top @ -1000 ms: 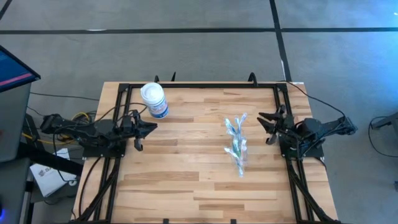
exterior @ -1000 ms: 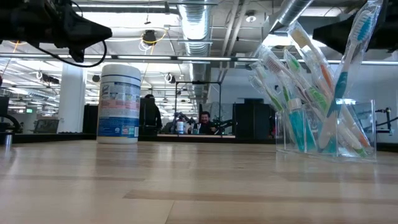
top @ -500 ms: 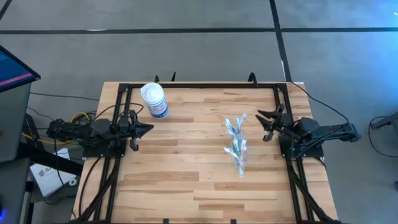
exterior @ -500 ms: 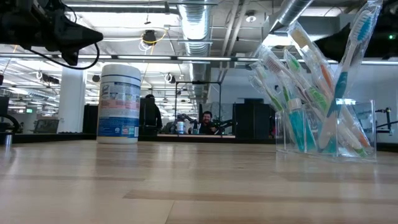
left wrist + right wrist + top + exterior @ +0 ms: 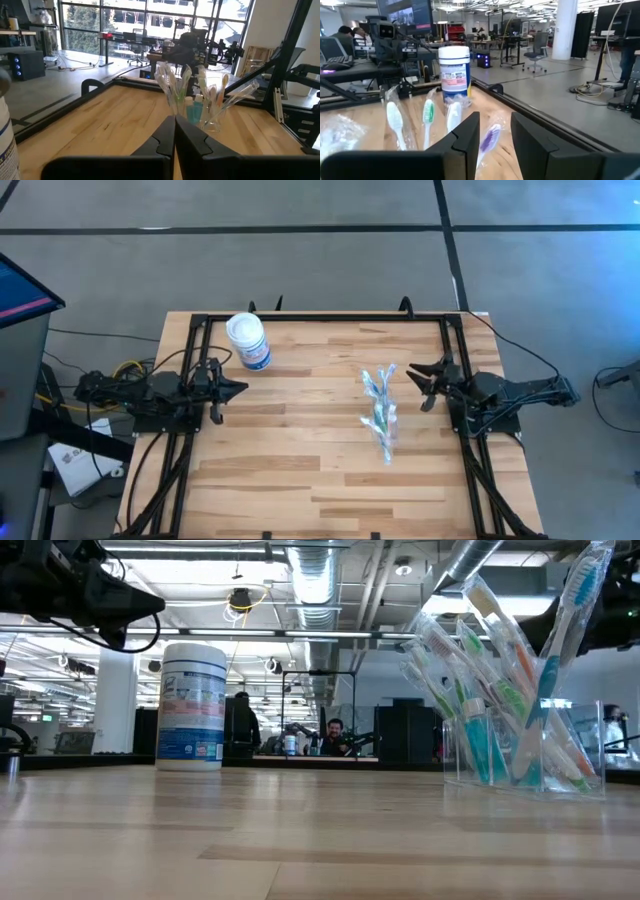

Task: Pick & Place toothbrushing station
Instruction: Return to Home Position

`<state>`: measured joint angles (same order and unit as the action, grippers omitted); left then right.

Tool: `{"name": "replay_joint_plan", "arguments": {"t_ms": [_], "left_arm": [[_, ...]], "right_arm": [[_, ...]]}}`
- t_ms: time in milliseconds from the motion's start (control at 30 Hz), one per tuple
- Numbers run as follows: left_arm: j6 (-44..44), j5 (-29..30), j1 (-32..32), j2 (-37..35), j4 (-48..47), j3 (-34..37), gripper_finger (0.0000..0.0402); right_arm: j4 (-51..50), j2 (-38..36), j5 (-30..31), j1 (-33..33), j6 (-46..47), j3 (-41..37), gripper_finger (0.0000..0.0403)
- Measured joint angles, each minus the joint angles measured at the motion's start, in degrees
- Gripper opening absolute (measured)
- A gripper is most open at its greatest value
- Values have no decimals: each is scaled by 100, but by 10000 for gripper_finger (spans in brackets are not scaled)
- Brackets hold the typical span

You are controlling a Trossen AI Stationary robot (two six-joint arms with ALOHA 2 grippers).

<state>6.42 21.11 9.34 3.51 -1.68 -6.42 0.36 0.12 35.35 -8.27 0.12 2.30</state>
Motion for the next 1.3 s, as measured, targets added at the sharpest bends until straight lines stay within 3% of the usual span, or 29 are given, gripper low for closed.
{"name": "replay_joint_plan", "arguments": {"t_ms": [400,633,1300], "left_arm": [[-13,32,0,180,-4,-2,4],[-13,30,0,406,-3,-2,4],[-57,24,0,1467,16,-2,11]], "right_arm": [[-97,19,8,299,144,-22,102],[-101,23,-576,286,188,-22,102],[-116,291,-546,273,292,-24,102]]}}
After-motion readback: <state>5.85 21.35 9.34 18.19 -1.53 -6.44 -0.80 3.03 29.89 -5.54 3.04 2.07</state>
